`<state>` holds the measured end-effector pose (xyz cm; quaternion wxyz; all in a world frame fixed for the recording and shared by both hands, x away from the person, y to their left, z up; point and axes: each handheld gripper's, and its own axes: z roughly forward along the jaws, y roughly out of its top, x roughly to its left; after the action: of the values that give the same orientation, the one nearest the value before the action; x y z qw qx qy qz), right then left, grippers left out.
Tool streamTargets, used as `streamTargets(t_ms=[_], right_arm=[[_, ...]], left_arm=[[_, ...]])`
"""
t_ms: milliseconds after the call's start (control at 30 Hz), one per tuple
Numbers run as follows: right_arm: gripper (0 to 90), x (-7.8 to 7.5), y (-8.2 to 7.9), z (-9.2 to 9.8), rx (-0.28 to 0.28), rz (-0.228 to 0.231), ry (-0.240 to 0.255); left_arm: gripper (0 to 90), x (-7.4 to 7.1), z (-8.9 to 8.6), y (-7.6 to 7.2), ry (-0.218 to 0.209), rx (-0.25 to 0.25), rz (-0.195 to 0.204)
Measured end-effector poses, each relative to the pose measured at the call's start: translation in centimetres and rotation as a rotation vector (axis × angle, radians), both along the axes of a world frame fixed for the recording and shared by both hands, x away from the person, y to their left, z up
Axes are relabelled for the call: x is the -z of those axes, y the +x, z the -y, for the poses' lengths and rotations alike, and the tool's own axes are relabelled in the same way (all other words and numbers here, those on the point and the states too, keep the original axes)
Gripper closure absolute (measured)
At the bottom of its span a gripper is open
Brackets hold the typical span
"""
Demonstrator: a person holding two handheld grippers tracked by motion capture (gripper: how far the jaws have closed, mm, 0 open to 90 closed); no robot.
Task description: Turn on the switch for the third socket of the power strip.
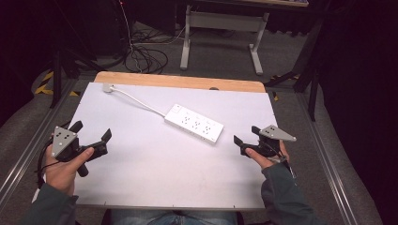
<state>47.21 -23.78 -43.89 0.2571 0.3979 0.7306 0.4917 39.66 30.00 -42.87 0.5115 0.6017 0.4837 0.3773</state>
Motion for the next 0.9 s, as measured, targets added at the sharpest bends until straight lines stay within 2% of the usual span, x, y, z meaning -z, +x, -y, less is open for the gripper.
streamTargets(t_ms=[300,600,900], right_arm=[[16.8,0.07,0.01,-0.1,-0.004,-0.003,-0.009],[24.4,0.03,-0.05,-0.11,-0.014,0.0,-0.017],[47.5,-0.02,-0.07,-0.16,-0.017,-0.002,-0.017]], left_arm=[[2.1,0.03,0.02,0.02,0.002,-0.002,-0.001],[2.1,0.04,0.03,0.02,0.002,0.001,-0.001],[2.1,0.04,0.06,0.03,-0.001,0.004,-0.001]])
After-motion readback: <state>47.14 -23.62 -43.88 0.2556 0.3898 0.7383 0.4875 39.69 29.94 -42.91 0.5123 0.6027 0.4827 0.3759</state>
